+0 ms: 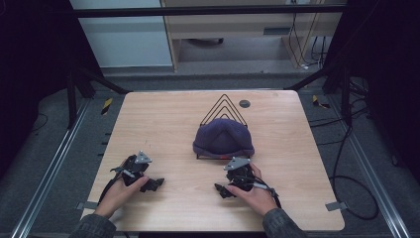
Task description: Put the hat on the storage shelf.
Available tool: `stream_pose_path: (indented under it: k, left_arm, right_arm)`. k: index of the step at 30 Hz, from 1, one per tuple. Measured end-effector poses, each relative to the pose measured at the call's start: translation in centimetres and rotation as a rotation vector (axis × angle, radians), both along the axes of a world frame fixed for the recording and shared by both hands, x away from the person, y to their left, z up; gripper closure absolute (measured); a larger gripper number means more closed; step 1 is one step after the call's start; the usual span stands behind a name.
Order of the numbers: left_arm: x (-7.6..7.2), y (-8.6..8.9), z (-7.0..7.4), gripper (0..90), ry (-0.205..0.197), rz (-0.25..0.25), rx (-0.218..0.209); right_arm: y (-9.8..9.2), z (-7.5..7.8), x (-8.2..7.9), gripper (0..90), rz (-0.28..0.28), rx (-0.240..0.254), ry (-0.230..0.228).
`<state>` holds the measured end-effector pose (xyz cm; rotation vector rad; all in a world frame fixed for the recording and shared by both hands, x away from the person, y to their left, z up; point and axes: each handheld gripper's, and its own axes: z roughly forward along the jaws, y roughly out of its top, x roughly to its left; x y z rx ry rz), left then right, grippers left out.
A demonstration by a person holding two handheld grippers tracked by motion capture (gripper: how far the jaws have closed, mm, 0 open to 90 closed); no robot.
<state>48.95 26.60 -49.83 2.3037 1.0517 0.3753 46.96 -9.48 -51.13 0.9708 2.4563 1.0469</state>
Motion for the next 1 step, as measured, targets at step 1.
stream_pose_path:
  k: [1]
  left_arm:
    - [-0.1,0.03,-0.02,0.0,0.0,0.001,-0.002]
  right_arm:
    - [-0.12,-0.09,-0.07,5.4,0.003,0.009,-0.007]
